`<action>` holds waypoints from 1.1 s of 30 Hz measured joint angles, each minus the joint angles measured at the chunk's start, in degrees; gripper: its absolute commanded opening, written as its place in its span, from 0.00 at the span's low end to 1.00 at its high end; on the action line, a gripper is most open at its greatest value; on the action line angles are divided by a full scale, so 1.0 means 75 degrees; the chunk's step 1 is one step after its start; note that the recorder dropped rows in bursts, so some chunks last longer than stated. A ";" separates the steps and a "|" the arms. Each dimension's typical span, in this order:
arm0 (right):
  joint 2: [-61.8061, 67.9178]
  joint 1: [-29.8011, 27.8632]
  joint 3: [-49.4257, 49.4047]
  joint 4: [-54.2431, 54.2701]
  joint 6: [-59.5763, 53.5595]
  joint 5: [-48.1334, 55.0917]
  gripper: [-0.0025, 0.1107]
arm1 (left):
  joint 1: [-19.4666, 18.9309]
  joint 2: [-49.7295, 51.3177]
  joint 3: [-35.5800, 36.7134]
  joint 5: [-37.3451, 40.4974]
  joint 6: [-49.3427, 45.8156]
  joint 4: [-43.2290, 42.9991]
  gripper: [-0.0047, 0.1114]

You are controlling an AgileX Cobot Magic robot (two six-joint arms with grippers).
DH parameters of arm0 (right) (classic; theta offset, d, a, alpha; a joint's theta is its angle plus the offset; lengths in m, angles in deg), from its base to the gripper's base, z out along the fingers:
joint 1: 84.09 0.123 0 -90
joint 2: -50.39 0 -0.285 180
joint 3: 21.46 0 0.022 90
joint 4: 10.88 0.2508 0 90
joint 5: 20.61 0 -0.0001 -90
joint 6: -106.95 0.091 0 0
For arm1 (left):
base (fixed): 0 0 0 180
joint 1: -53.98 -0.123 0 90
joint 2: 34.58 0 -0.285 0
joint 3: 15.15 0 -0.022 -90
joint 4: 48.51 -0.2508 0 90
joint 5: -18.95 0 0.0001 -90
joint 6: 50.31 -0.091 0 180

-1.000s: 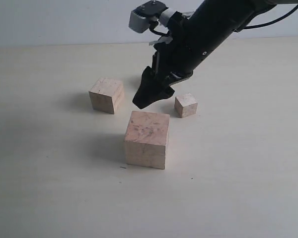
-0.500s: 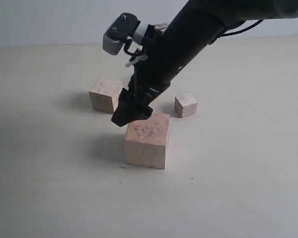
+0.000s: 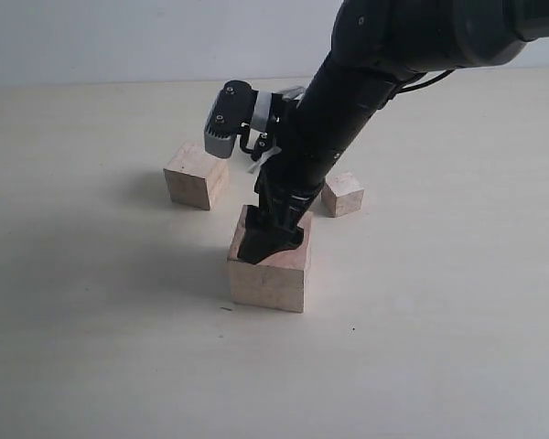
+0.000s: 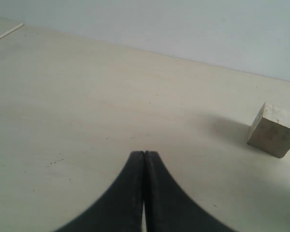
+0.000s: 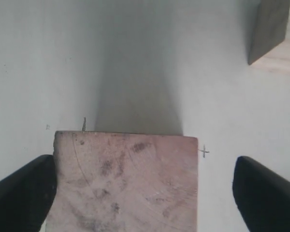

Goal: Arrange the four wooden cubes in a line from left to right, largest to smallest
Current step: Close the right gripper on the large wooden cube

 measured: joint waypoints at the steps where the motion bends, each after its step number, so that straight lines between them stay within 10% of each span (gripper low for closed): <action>1: 0.0032 0.0000 0.0000 0.0000 0.0001 0.0012 0.84 | 0.0000 0.0000 0.0000 0.0000 0.0000 0.0000 0.04; 33: -0.0475 0.0000 -0.0031 -0.0022 0.1205 0.0499 0.85 | 0.0000 0.0000 0.0000 0.0000 0.0000 0.0000 0.04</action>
